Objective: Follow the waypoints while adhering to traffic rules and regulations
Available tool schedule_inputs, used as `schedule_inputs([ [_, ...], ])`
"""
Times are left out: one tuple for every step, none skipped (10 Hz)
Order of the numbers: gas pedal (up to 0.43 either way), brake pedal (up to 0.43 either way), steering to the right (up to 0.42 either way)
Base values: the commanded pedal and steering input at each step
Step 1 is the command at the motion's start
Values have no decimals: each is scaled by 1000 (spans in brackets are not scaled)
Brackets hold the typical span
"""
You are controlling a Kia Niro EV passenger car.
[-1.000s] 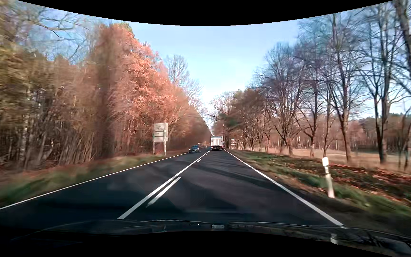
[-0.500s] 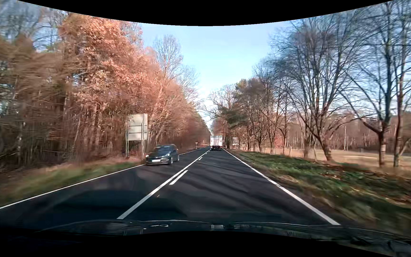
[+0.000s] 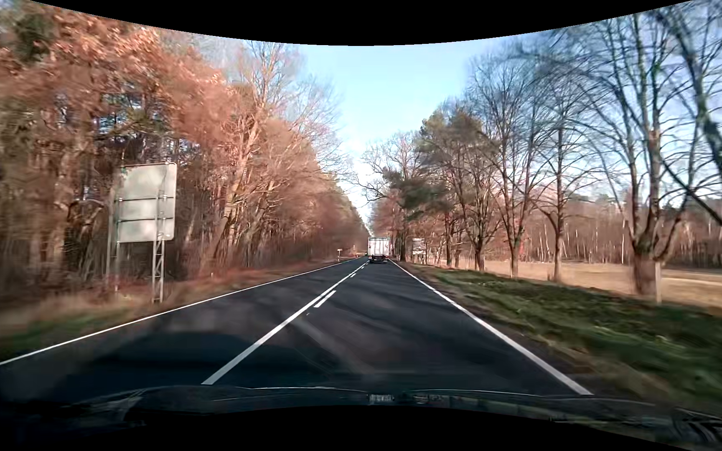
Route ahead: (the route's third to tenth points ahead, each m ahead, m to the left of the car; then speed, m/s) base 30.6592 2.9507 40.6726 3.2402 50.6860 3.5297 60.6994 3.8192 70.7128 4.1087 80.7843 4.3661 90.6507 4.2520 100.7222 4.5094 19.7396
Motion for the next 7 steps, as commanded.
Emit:
schedule_inputs([
  [157,0,0],
  [157,0,0],
  [157,0,-1],
  [150,0,0],
  [150,0,0],
  [150,0,0],
  [150,0,0],
])
